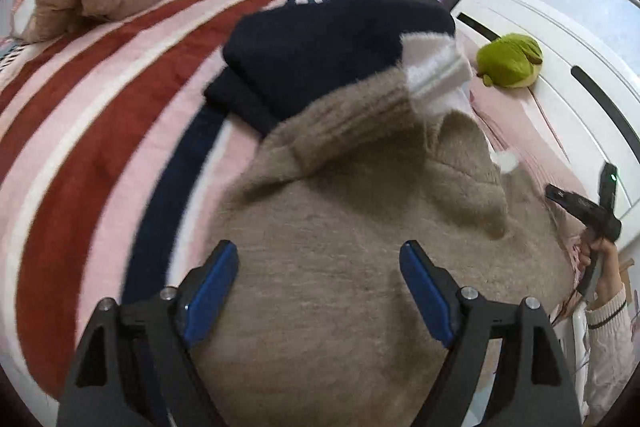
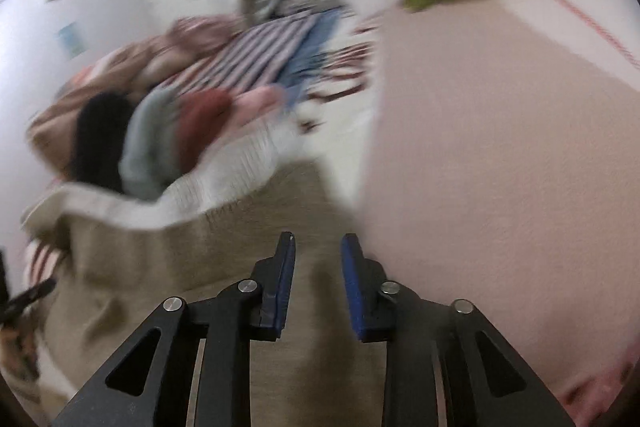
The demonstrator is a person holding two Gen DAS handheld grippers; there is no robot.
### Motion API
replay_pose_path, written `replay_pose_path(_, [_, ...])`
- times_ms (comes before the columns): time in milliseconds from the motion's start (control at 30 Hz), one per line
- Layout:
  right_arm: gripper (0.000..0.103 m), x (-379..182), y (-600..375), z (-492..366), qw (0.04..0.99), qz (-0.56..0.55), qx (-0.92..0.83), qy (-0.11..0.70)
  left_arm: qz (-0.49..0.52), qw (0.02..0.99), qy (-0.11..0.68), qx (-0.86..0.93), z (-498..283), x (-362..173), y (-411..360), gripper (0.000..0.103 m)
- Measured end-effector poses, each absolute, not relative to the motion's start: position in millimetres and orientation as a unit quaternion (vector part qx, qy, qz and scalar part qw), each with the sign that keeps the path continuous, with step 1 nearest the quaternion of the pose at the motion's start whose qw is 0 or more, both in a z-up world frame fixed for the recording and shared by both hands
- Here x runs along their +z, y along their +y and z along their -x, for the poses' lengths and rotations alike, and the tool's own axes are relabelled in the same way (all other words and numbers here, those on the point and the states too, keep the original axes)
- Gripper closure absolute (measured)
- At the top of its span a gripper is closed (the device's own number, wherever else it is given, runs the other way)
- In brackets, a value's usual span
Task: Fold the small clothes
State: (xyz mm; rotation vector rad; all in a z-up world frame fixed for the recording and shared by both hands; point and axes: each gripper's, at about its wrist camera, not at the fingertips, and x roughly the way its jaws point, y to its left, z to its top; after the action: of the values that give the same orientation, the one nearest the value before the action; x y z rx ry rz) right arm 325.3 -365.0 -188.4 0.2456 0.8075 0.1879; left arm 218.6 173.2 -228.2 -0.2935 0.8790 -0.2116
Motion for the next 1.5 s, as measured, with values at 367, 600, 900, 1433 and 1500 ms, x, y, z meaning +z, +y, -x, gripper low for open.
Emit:
replay_pose_path(367, [0.056,-225,-371,-211,0.853,-0.177,0.234,0.432,0.162,0.887,0.415,-0.120,-164,-238,177,0.095])
replay_pose_path(600, [0.096,-201,-375,-182,0.864,-0.188,0.256,0.391,0.135,0.892,0.409,-0.140,-106,-219,183,0.097])
replay_pose_path(900, [0.070,-208,-372,-182,0.876,-0.141,0.178,0.424,0.182,0.891,0.405,-0.096,-88,-233,200,0.026])
replay_pose_path(1433, [0.096,-172,-181,-194,0.844,-0.043,0.379,0.377,0.395,0.831,0.354,-0.172,-107,-290,150,0.017])
replay_pose_path(1500, [0.096,-184,-161,-204,0.835,-0.017,0.378,0.398,0.403,0.833,0.349,-0.147,-117,-293,149,0.017])
